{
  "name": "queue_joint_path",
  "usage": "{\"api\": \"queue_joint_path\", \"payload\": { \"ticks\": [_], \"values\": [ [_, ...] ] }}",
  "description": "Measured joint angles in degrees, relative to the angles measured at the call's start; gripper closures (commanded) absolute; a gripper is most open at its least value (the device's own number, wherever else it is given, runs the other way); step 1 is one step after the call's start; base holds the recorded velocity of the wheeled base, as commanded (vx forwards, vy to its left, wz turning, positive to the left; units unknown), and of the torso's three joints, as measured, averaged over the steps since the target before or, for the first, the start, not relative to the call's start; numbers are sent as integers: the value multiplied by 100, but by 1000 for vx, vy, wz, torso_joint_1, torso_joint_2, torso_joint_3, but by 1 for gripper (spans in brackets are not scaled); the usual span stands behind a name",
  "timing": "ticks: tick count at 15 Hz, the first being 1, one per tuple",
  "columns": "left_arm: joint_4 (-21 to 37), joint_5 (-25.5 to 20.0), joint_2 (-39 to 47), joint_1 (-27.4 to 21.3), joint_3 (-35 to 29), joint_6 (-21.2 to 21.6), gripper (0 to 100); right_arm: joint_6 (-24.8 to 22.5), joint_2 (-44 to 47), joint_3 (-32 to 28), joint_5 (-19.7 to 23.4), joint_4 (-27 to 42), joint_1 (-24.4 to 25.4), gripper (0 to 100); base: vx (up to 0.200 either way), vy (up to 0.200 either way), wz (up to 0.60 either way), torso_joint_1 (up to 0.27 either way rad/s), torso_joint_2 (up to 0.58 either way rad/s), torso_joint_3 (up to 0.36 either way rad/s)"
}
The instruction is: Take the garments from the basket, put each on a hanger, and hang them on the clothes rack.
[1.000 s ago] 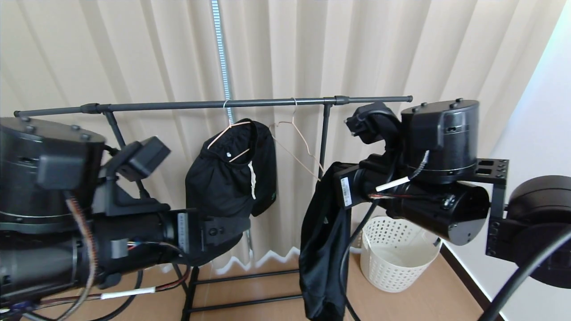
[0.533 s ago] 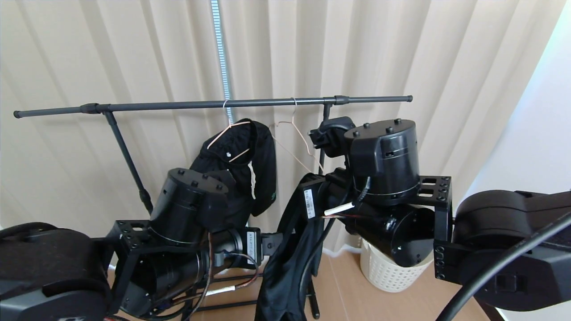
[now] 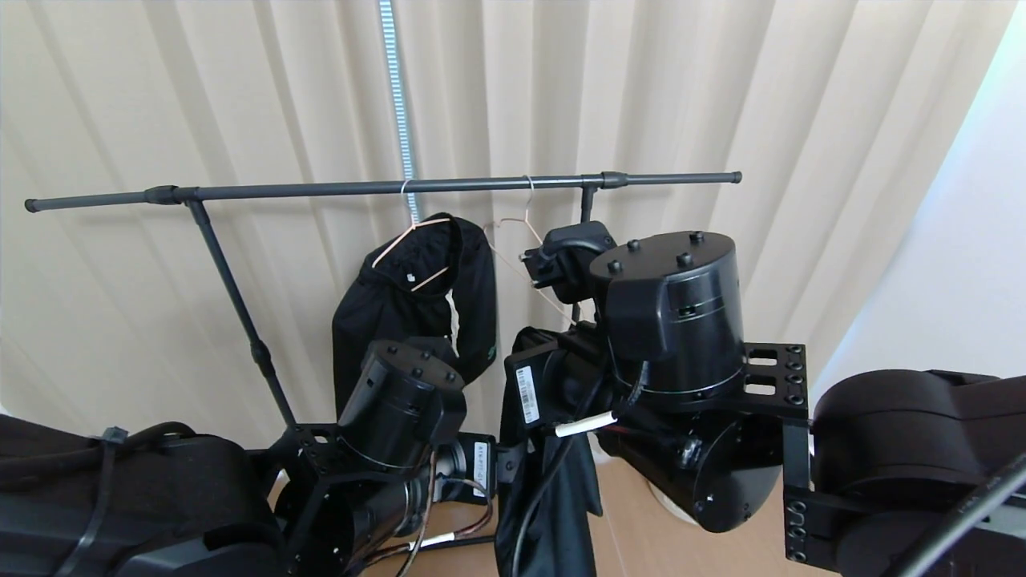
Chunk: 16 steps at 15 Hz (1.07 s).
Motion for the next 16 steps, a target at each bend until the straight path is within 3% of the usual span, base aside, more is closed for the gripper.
{"api": "queue_joint_path", "payload": {
  "ticks": [10, 16],
  "values": [
    [-268, 149, 96, -127, 151, 22, 0, 67, -182, -59, -5, -155, 48, 100, 0, 0, 0, 0, 0, 0],
    [-408, 491, 616, -77, 52, 30, 0, 51, -411, 20, -7, -202, 52, 100, 0, 0, 0, 0, 0, 0]
  ]
}}
